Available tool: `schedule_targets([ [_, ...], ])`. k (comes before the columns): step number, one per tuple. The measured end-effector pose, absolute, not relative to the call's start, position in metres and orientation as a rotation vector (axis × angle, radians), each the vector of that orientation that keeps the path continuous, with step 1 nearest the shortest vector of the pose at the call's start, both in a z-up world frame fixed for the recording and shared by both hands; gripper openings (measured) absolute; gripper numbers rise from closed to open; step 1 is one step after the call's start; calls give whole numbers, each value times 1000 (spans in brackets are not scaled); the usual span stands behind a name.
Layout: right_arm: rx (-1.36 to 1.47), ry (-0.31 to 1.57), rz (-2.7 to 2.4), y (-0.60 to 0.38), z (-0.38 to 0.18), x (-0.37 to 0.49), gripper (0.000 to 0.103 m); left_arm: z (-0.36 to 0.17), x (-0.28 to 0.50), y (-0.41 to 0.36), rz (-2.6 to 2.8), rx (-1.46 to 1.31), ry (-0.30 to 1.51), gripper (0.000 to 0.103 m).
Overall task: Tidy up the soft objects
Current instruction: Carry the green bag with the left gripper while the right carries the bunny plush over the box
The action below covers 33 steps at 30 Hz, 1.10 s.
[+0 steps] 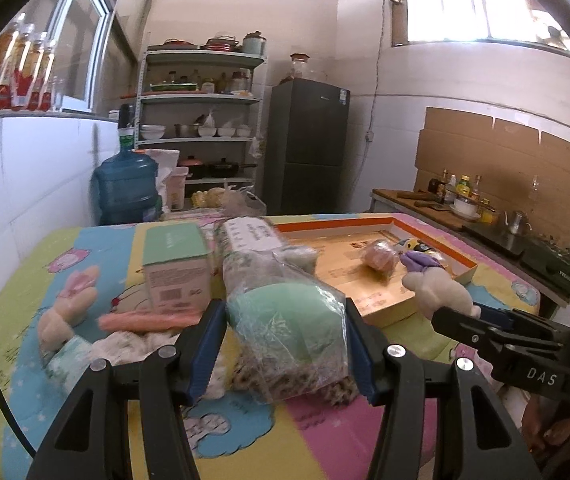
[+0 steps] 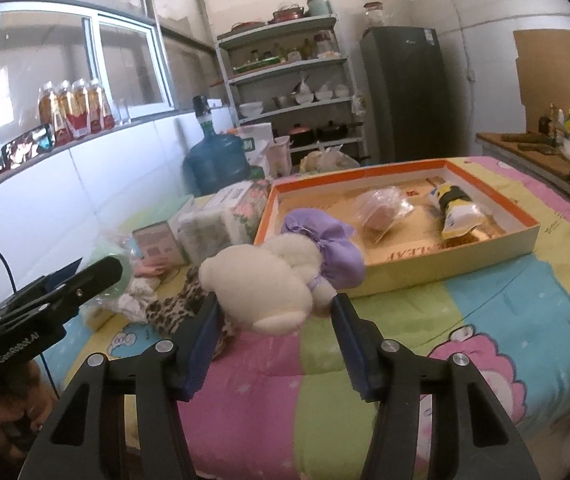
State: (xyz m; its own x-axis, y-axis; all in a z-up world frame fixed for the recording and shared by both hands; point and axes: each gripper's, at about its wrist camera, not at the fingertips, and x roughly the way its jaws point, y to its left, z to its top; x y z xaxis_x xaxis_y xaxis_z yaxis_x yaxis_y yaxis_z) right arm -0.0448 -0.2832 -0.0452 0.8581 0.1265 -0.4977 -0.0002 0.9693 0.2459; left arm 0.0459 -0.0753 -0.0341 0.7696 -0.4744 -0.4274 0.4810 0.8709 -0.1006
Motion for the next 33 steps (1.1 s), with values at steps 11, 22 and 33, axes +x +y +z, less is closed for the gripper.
schedule_targets([
  [11, 244, 472, -3, -325, -32, -41, 57, -24, 62, -132, -603, 36, 446, 57],
  [22, 253, 444, -41, -369, -29, -36, 57, -18, 79, -179, -612, 53, 439, 57],
  [33, 268, 437, -55, -399, -31, -24, 57, -22, 100, -209, -619, 45, 465, 57],
])
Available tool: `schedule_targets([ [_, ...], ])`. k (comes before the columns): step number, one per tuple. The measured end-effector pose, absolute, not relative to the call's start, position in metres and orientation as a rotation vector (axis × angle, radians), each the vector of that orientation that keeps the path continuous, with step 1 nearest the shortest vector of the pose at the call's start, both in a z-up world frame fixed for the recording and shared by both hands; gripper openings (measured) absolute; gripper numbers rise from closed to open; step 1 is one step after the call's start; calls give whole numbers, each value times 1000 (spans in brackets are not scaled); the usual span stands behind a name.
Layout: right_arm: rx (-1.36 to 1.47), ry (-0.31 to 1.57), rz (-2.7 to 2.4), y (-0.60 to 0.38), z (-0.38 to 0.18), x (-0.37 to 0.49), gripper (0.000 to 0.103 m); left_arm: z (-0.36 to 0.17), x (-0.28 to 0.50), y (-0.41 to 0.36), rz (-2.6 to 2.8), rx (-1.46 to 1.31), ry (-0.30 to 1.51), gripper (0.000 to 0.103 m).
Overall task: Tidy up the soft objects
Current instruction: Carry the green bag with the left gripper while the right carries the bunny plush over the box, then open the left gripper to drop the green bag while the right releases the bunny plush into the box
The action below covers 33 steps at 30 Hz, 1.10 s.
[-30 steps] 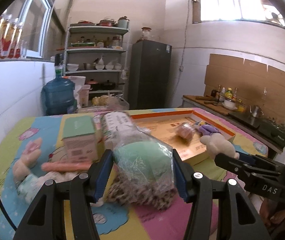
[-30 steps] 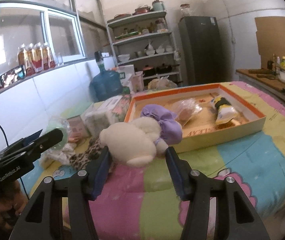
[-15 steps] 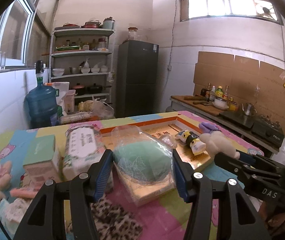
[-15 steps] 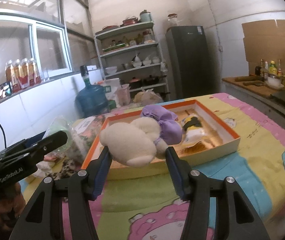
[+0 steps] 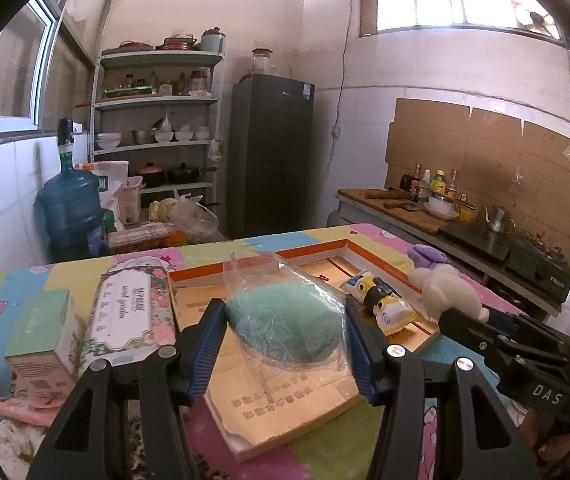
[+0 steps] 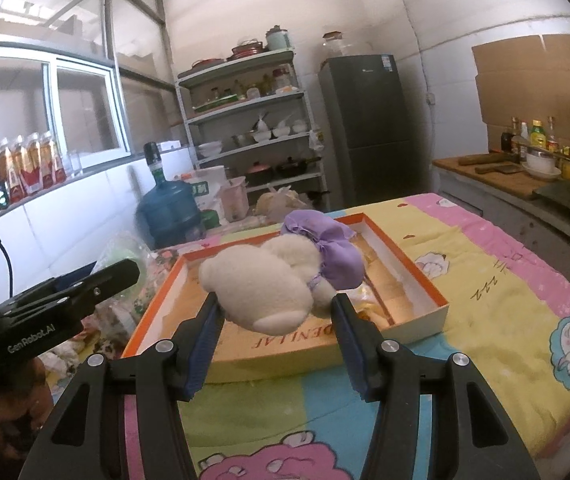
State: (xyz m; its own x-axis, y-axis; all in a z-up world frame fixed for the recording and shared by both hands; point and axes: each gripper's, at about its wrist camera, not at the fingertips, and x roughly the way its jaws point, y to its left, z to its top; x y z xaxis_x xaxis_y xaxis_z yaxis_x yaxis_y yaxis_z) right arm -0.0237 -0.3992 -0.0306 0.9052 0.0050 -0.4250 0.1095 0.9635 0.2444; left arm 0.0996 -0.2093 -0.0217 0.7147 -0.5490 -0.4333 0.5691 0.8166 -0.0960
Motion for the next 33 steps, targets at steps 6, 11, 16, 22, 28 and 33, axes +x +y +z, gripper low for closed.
schedule_targets([
  [6, 280, 465, -54, -407, -38, -9, 57, -32, 113, -221, -617, 43, 496, 57],
  [11, 311, 510, -26, -410, -47, 10, 57, -43, 122, -230, -611, 46, 536, 57],
  [16, 317, 554, -1, -410, -54, 30, 57, -56, 137, -235, -622, 25, 605, 57],
  [22, 326, 594, 7, -412, -61, 43, 57, -68, 148, -237, -625, 12, 664, 57],
  [28, 352, 606, 16, -415, -67, 46, 62, -74, 159, -236, -633, -26, 731, 60],
  [33, 362, 599, 19, -415, -67, 43, 64, -74, 159, -232, -623, -36, 733, 71],
])
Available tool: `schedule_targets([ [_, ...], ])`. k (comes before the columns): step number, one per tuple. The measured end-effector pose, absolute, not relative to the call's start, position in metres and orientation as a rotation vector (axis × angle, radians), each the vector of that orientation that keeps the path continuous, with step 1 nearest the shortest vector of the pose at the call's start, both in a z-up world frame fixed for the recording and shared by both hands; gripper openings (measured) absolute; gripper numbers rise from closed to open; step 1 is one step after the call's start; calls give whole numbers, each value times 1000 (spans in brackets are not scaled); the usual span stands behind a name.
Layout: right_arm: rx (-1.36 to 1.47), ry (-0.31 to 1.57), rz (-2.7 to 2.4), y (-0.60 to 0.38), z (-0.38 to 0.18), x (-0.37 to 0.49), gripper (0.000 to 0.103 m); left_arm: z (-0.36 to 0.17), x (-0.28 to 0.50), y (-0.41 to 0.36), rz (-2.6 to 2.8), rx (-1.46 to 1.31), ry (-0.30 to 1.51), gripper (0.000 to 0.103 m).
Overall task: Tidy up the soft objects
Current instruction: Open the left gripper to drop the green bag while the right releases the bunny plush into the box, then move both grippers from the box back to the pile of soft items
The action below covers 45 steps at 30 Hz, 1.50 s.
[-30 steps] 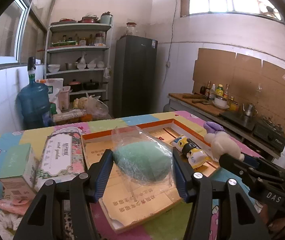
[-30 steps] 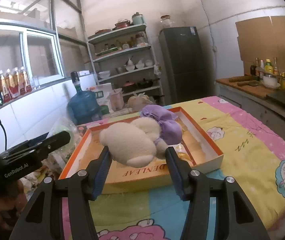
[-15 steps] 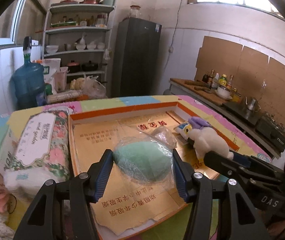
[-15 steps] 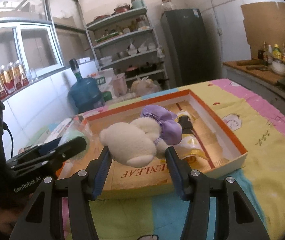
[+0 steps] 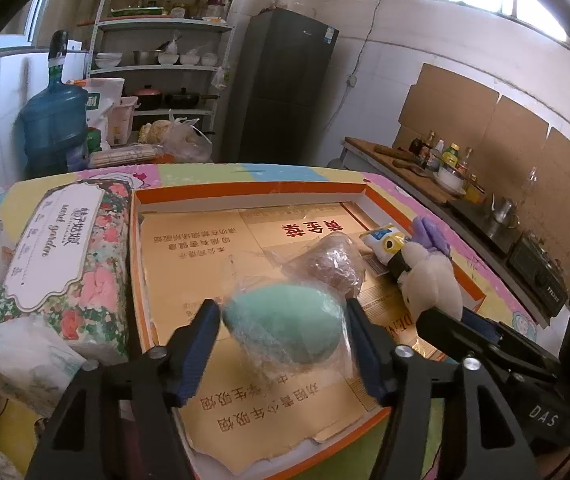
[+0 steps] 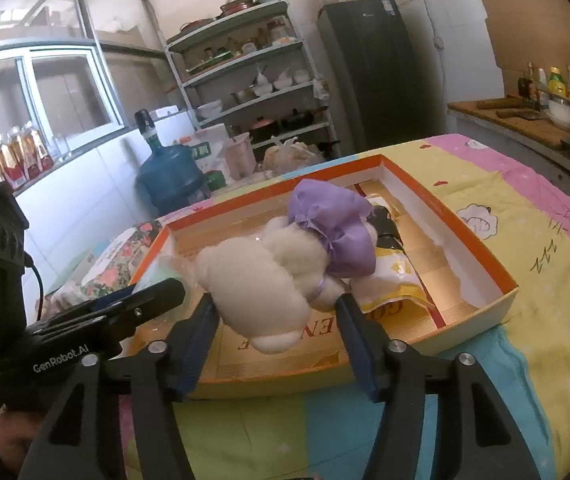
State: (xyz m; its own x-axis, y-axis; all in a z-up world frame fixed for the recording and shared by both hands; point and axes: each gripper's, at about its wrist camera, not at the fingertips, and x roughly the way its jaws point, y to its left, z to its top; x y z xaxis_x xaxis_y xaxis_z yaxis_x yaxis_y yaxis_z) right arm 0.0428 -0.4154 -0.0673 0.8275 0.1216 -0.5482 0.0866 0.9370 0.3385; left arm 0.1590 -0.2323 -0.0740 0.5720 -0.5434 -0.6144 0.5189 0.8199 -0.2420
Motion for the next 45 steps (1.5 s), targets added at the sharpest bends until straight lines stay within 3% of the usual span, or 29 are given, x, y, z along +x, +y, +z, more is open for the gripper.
schedule_targets([
  [3, 364, 591, 19, -415, -66, 40, 65, -72, 154, -231, -623, -24, 710, 81],
  [6, 361, 580, 13, -414, -63, 36, 69, -67, 150, -230, -631, -25, 698, 83],
  [25, 360, 512, 9, -390, -37, 0, 71, -20, 97, -182, -700, -88, 544, 84],
  [29, 340, 506, 25, -375, -30, -4, 71, -15, 89, -161, -692, -103, 516, 90],
  [45, 262, 530, 123, -294, -20, -3, 75, -13, 65, -57, -498, -145, 476, 91],
])
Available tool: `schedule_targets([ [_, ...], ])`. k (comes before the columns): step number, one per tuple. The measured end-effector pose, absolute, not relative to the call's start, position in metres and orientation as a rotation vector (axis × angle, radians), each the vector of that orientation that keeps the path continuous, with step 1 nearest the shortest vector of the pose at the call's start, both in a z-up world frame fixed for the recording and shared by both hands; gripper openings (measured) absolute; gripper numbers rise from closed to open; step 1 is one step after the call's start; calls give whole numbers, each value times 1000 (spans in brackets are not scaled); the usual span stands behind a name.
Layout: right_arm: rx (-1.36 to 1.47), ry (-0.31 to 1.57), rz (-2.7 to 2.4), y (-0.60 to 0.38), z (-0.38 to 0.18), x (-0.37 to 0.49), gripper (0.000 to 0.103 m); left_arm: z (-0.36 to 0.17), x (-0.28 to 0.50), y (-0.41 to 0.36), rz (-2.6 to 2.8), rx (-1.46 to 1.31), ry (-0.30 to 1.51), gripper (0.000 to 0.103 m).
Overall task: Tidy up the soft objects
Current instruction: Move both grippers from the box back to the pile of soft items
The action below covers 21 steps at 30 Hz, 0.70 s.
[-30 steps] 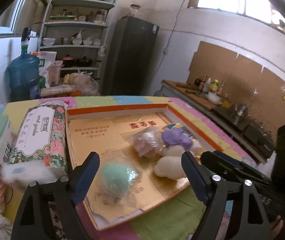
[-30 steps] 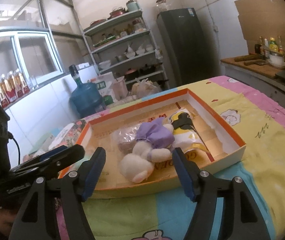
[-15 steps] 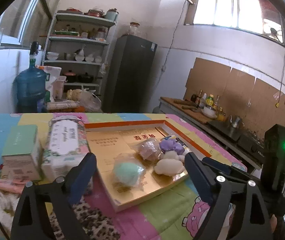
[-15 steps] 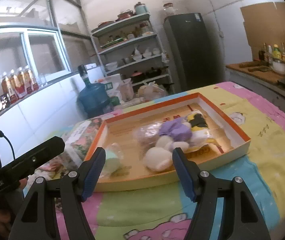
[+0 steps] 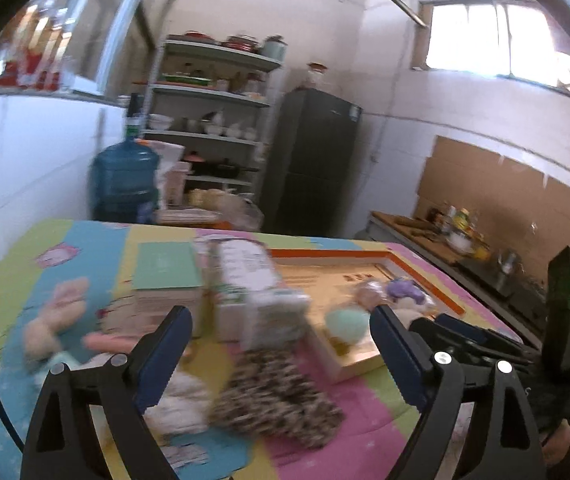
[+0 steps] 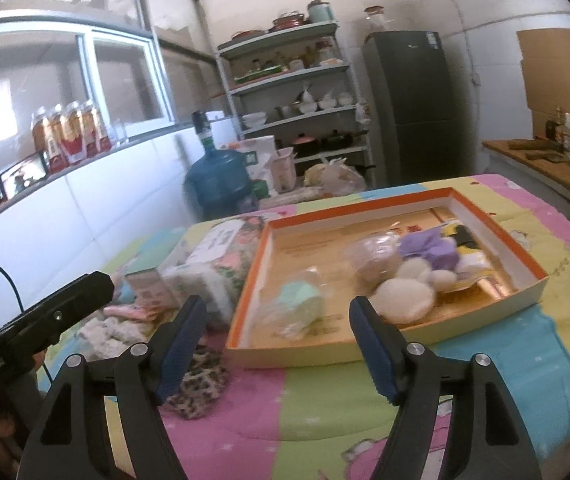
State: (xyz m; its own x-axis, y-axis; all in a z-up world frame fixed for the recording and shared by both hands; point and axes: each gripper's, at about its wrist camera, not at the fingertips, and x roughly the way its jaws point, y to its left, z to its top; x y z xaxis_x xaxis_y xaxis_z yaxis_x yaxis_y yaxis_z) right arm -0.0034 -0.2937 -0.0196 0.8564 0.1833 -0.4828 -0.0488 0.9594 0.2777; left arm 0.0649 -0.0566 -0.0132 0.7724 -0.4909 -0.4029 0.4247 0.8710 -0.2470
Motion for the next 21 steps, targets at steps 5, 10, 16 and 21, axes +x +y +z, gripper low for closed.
schedule_targets([
  [5, 241, 545, 172, -264, -21, 0, 75, -14, 59, -12, -420, -194, 450, 91],
  [10, 229, 577, 222, -237, -28, 5, 75, -19, 55, 21, -360, -197, 447, 90],
  [16, 231, 614, 294, -207, -39, 10, 75, -27, 50, 52, -293, -197, 458, 90],
  [21, 221, 635, 378, -179, -43, 14, 75, -35, 46, 74, -240, -201, 468, 90],
])
